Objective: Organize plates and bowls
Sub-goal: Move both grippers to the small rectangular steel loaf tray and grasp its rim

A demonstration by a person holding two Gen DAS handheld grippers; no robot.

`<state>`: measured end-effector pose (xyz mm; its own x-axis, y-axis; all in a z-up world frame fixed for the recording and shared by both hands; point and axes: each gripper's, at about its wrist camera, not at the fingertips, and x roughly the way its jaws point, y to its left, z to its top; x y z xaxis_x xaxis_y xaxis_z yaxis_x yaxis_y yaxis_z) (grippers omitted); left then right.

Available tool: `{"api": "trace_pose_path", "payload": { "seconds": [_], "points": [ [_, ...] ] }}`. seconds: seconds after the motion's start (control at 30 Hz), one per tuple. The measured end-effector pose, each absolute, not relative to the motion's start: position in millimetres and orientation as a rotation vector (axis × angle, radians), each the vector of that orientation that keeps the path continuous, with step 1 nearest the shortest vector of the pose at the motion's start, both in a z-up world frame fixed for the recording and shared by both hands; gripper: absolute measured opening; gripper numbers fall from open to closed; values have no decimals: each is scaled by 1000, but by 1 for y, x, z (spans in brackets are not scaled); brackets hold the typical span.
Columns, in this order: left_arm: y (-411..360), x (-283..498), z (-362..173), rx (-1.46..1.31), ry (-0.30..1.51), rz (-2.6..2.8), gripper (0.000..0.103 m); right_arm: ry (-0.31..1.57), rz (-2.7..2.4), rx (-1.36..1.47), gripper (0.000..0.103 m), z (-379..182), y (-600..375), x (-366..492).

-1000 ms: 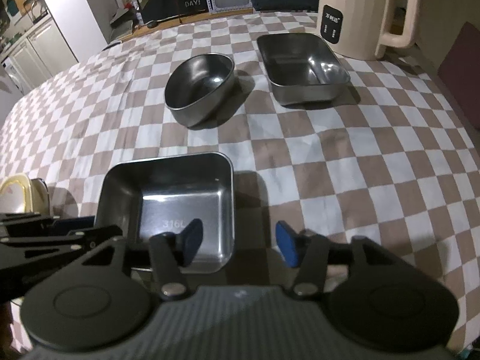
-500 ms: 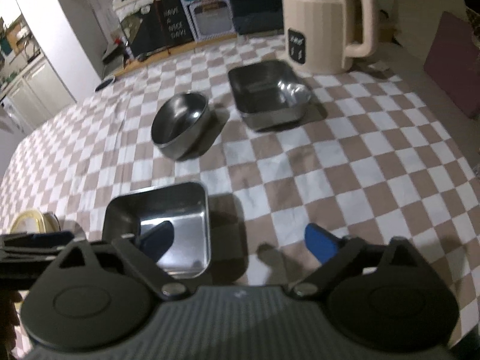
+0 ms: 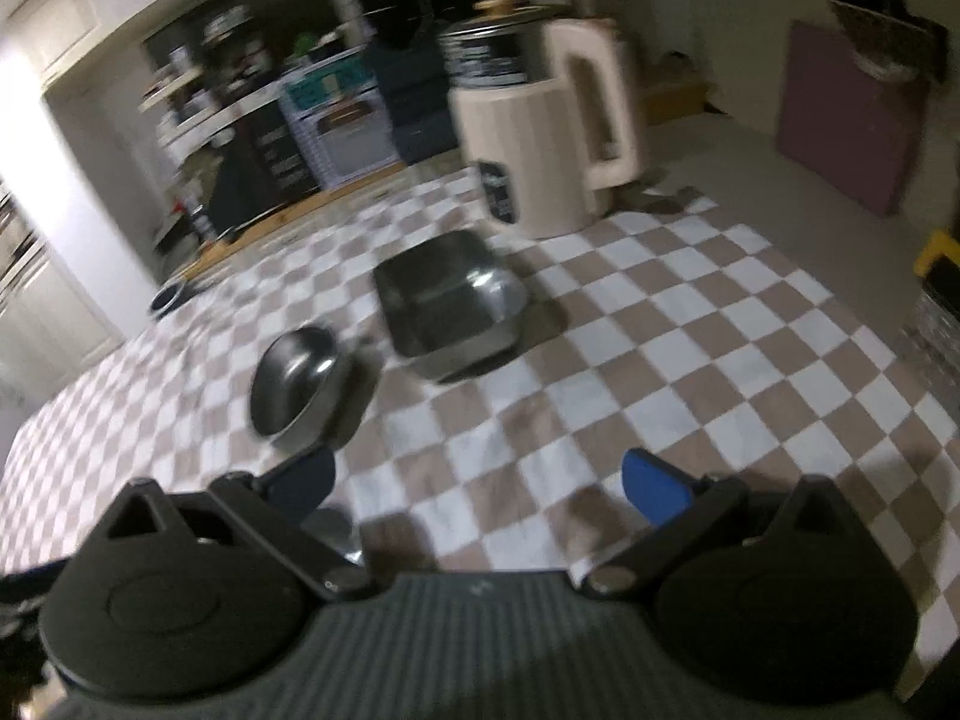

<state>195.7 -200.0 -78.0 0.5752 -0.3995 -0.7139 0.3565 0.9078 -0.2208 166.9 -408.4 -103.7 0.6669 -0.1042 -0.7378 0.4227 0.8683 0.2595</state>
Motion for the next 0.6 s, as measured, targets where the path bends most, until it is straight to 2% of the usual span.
{"api": "trace_pose_path", "payload": {
  "seconds": [0.33,0.6],
  "points": [
    [-238,248,-71,-32,805,-435,103,748,-466,637,103,-127,-432,209],
    [-241,277,-81,-39,824,-418,103,794,-462,753,100,-156,-431,259]
  ]
}}
